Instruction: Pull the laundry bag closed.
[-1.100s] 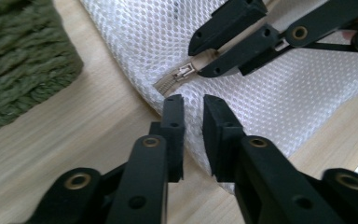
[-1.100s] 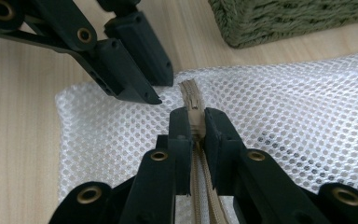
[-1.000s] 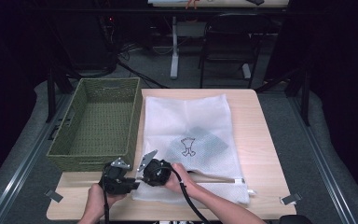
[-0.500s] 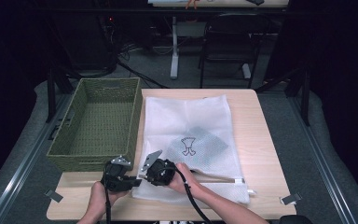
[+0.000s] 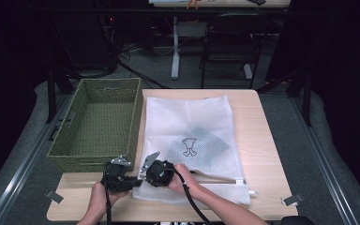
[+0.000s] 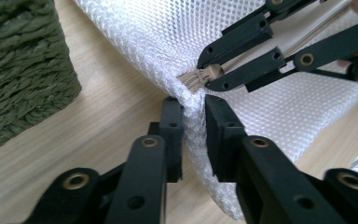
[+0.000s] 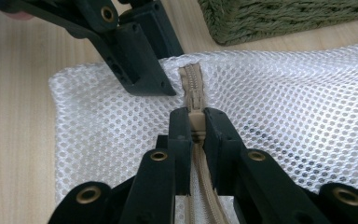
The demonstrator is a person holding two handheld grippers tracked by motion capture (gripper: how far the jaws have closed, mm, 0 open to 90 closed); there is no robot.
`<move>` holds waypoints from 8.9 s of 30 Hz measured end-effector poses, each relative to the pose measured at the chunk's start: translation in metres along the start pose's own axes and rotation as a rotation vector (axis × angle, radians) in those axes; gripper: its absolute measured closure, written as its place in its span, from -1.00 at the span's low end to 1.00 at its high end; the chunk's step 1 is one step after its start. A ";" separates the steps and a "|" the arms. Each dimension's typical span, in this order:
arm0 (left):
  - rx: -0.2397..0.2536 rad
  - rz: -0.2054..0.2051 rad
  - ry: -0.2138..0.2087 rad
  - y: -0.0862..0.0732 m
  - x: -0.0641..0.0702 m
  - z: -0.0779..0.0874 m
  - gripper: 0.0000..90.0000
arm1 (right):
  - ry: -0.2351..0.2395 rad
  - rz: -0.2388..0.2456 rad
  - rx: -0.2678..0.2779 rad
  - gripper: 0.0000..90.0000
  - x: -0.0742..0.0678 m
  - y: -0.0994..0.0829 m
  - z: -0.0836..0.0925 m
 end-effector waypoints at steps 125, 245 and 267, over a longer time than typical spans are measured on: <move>0.057 -0.023 0.005 0.005 0.004 0.010 0.89 | -0.087 0.031 -0.204 0.82 0.015 -0.050 0.070; 0.024 -0.021 0.010 0.004 0.004 0.010 0.89 | -0.283 -0.112 -0.300 0.82 0.043 -0.138 0.167; 0.025 -0.035 0.005 0.004 0.006 0.011 0.89 | -0.341 -0.176 -0.326 0.82 0.054 -0.163 0.193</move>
Point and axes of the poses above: each handheld gripper's, and its own axes: z roughly backward along the jaws, y roughly out of its top, x roughly to its right, the point moved 1 cm from there along -z, roughly forward along the jaws, and after that the axes turned 10 degrees about x, right-handed, at the moved point
